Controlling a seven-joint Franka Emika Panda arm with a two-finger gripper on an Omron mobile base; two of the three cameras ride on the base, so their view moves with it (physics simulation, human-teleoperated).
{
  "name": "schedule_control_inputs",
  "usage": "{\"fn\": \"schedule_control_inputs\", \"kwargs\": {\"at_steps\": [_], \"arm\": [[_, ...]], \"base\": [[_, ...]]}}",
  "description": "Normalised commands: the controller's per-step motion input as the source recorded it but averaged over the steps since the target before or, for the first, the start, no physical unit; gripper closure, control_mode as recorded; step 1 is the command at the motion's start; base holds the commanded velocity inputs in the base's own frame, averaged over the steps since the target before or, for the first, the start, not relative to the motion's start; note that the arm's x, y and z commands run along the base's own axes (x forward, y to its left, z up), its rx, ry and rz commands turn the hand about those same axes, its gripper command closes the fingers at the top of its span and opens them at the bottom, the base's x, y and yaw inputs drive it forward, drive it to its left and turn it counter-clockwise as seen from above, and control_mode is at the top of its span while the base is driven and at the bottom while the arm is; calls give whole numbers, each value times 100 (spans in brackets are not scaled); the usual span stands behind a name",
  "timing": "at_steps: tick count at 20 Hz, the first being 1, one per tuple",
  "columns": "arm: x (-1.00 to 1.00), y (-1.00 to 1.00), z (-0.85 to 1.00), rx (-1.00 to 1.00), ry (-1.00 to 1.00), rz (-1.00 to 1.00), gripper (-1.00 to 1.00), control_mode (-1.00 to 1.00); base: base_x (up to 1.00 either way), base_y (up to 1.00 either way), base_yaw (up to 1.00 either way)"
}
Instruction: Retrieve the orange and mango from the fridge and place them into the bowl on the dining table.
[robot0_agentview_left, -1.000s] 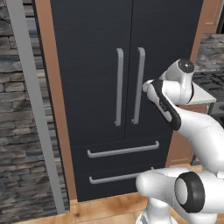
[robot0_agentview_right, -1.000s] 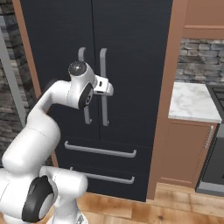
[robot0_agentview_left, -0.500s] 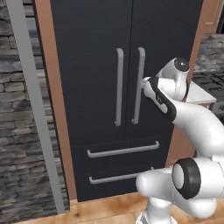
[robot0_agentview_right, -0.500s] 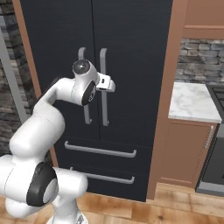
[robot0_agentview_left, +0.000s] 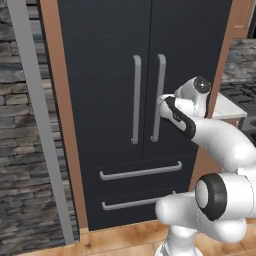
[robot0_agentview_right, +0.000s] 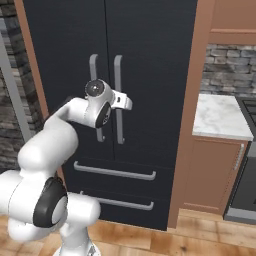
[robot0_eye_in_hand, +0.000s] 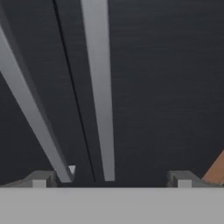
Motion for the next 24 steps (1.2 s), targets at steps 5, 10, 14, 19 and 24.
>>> {"fn": "schedule_control_inputs", "kwargs": {"at_steps": [5,10,14,19,24], "arm": [[44,0,-13,0,1,0,-100,-100],[46,0,-13,0,1,0,-100,-100],[52,0,-9,0,2,0,-100,-100],[57,0,-8,0,2,0,-100,-100],[59,0,-12,0,2,0,-100,-100]], "base": [[0,0,0],[0,0,0],[0,0,0],[0,0,0],[0,0,0]]}}
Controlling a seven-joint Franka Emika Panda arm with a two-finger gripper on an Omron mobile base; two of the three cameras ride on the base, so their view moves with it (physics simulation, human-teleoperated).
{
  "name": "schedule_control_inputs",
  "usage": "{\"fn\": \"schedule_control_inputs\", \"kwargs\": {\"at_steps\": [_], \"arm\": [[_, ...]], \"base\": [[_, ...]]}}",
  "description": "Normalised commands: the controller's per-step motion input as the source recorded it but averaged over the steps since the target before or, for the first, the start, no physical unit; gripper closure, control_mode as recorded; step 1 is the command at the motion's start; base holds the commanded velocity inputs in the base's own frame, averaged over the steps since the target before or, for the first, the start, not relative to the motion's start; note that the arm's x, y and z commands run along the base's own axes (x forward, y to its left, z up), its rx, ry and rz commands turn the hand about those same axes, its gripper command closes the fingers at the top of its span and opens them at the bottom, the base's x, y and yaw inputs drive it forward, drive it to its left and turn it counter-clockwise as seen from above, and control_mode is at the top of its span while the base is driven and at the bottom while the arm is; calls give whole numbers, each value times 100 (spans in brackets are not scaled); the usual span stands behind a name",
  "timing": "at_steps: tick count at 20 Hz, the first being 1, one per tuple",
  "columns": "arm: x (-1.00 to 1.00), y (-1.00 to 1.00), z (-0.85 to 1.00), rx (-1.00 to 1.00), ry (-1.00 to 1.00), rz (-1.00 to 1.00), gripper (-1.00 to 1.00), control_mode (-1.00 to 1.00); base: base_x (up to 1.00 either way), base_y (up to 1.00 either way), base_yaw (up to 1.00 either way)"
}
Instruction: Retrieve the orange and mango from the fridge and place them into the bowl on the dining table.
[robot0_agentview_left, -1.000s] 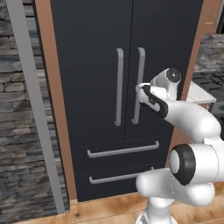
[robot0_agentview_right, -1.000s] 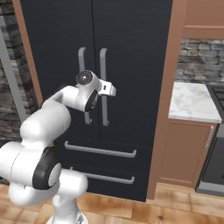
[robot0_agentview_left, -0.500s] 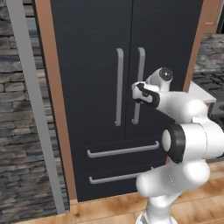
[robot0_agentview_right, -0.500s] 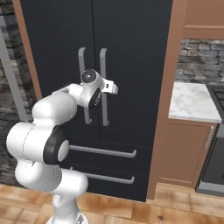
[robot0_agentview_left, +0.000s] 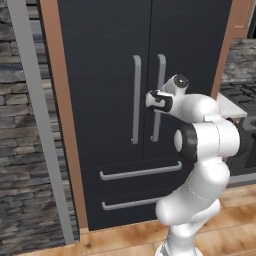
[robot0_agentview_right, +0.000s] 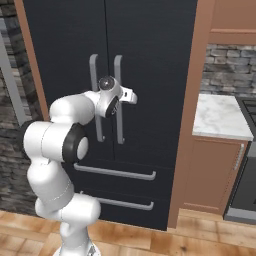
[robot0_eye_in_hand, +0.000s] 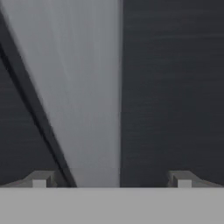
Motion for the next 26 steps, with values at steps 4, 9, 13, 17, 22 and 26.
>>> {"fn": "schedule_control_inputs", "kwargs": {"at_steps": [4,9,13,17,22,26], "arm": [[59,0,-16,0,2,0,-100,-100],[60,0,-11,0,3,0,-100,-100],[59,0,-3,0,4,0,100,-100],[-10,0,0,0,4,-1,100,-100],[-99,-25,0,0,4,-1,100,-100],[-100,-61,0,0,5,0,100,-100]], "base": [[0,0,0],[0,0,0],[0,0,0],[0,0,0],[0,0,0],[0,0,0]]}}
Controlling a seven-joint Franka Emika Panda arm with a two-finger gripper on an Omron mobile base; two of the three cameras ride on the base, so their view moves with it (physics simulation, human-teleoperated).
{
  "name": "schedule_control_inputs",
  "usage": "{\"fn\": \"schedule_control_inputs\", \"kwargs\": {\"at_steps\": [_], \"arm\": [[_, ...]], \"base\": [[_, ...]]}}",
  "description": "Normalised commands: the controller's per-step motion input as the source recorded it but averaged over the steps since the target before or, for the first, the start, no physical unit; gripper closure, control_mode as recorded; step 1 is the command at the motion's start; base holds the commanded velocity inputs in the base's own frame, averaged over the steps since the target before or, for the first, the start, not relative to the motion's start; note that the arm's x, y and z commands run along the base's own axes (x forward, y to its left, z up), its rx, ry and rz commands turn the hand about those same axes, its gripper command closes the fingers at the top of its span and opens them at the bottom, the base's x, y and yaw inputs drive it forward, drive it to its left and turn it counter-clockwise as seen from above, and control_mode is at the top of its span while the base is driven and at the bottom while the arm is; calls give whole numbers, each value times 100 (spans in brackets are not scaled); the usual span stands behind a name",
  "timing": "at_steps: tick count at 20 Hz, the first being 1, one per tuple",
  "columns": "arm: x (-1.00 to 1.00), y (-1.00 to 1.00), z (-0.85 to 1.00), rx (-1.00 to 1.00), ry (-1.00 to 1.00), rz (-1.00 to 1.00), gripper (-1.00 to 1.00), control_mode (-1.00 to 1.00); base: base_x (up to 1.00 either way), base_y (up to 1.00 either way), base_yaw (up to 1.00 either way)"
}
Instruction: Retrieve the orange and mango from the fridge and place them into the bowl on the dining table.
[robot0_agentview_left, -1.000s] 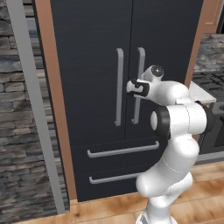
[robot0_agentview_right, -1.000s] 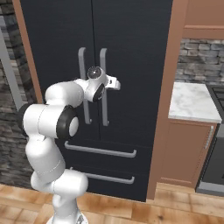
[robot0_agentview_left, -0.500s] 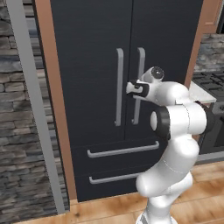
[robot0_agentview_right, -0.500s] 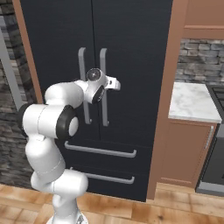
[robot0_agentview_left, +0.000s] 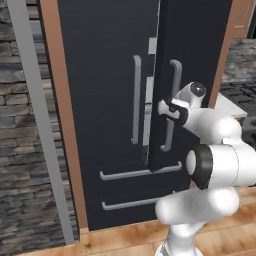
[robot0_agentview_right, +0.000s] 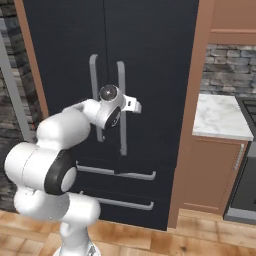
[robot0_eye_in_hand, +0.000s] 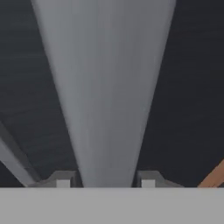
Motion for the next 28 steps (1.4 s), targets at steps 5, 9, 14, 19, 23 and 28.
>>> {"fn": "schedule_control_inputs", "kwargs": {"at_steps": [5,9,14,19,23,28], "arm": [[-100,-81,0,0,6,0,100,-100],[-100,-100,0,1,5,-3,100,-100],[-99,-90,0,0,2,-8,-100,-100],[-63,-23,13,0,0,-17,-100,-100],[-82,-2,37,-1,0,-23,-100,-100],[-96,49,70,-19,-6,-5,-100,-100]], "base": [[0,0,0],[0,0,0],[0,0,0],[0,0,0],[0,0,0],[0,0,0]]}}
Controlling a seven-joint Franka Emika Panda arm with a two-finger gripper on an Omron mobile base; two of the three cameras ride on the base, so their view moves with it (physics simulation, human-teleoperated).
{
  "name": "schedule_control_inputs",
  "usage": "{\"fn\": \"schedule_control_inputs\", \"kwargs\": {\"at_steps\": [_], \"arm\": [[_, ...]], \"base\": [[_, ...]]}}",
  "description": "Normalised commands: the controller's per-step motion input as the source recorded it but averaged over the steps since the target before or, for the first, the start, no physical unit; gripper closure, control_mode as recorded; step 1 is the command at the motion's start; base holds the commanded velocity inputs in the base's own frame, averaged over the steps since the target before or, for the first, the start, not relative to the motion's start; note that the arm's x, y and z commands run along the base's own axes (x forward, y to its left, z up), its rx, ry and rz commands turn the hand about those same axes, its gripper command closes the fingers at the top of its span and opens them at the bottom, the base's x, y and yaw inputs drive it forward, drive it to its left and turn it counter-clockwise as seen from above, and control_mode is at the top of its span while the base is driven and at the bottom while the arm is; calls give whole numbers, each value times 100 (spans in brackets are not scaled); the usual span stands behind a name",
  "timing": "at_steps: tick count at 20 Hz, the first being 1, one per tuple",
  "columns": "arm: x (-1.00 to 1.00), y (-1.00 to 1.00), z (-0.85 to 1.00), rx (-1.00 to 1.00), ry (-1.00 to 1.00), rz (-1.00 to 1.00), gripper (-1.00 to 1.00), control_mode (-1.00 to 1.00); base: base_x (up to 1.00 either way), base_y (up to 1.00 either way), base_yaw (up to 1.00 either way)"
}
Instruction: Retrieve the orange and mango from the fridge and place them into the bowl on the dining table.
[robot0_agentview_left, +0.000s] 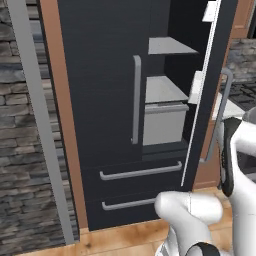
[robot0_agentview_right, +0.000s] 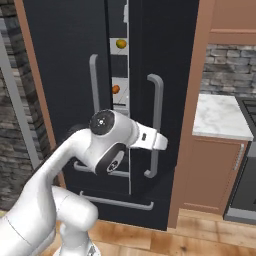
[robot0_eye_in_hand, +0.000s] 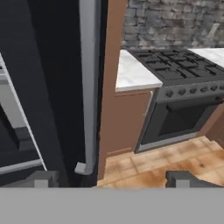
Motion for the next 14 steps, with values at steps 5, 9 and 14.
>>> {"fn": "schedule_control_inputs", "kwargs": {"at_steps": [5,9,14], "arm": [[-51,96,57,-33,2,4,-100,-100],[-25,100,67,-35,2,10,-100,-100],[5,78,72,-27,11,8,-100,-100]], "base": [[0,0,0],[0,0,0],[0,0,0]]}}
